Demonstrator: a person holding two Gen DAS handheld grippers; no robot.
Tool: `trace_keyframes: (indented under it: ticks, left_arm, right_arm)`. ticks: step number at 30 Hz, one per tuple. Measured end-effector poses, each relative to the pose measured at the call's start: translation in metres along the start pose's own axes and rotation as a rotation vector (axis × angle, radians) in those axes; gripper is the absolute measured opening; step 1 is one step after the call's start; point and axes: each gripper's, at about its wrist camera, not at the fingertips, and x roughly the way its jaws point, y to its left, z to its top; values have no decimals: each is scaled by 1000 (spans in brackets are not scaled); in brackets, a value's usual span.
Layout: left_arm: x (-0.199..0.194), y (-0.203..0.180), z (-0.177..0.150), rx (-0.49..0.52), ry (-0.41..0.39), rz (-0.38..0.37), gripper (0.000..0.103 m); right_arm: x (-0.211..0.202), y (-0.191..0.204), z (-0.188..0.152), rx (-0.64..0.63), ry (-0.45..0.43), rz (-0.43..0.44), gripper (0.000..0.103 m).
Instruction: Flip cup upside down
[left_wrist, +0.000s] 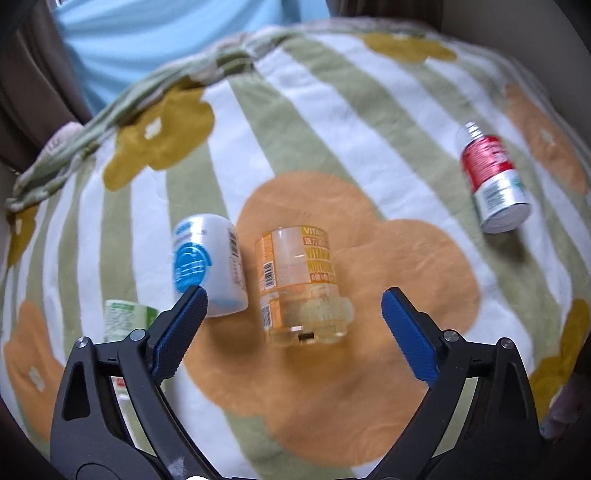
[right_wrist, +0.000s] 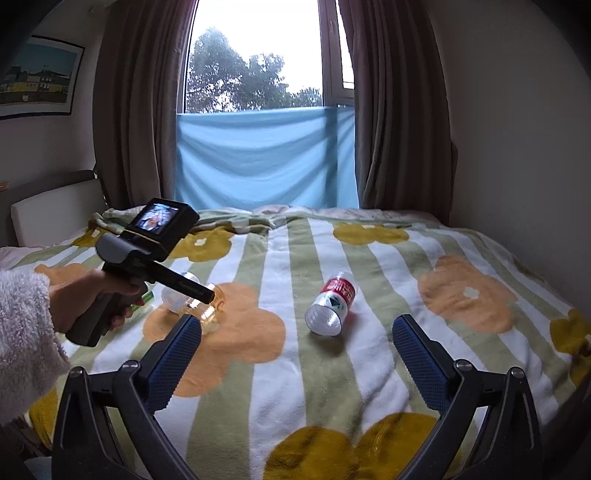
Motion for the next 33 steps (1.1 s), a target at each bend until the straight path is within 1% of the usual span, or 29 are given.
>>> trace_keyframes:
  ticks: [3, 5, 7, 8, 10, 11, 12, 13, 16, 20, 24, 28, 29, 33]
  left_arm:
    - [20, 1, 4, -21, 47, -11, 94]
    - [30, 0, 5, -31, 67, -16, 91]
    - [38, -1, 6, -29, 80, -16, 82]
    - [43, -2, 6, -25, 91, -13, 80]
    - [50, -3, 7, -20, 107, -5, 70]
    - [55, -3, 6, -18, 117, -1, 68]
    - [58, -4, 5, -18, 123, 0, 60]
    - [60, -4, 5, -19, 126, 5, 58]
    - [58, -2, 4, -29, 120, 0, 58]
    - [42, -3, -1, -13, 111, 1, 58]
    - [4, -6, -15, 20, 84, -7, 58]
    - [-45, -16, -40, 87, 61, -4, 58]
    - [-59, -19, -50, 99, 59, -14, 58]
    - [-84, -28, -88, 106, 75, -45, 58]
  right_arm:
    - [9, -1, -3, -4, 17, 0, 103]
    - [14, -1, -5, -6, 27, -2, 103]
    - [18, -2, -9, -5, 40, 2, 103]
    - [19, -2, -10, -5, 47, 3, 103]
    - [24, -2, -13, -5, 56, 4, 103]
    - [25, -2, -13, -6, 60, 3, 103]
    - [26, -3, -14, -6, 63, 3, 103]
    - [27, -3, -15, -4, 65, 2, 103]
    - [28, -3, -15, 2, 69, 5, 103]
    - [25, -2, -13, 8, 66, 12, 103]
    - [15, 1, -7, 10, 44, 31, 103]
    - [-1, 5, 1, 7, 18, 54, 103]
    - [-6, 5, 2, 7, 13, 59, 103]
    - [-16, 8, 6, 14, 19, 73, 103]
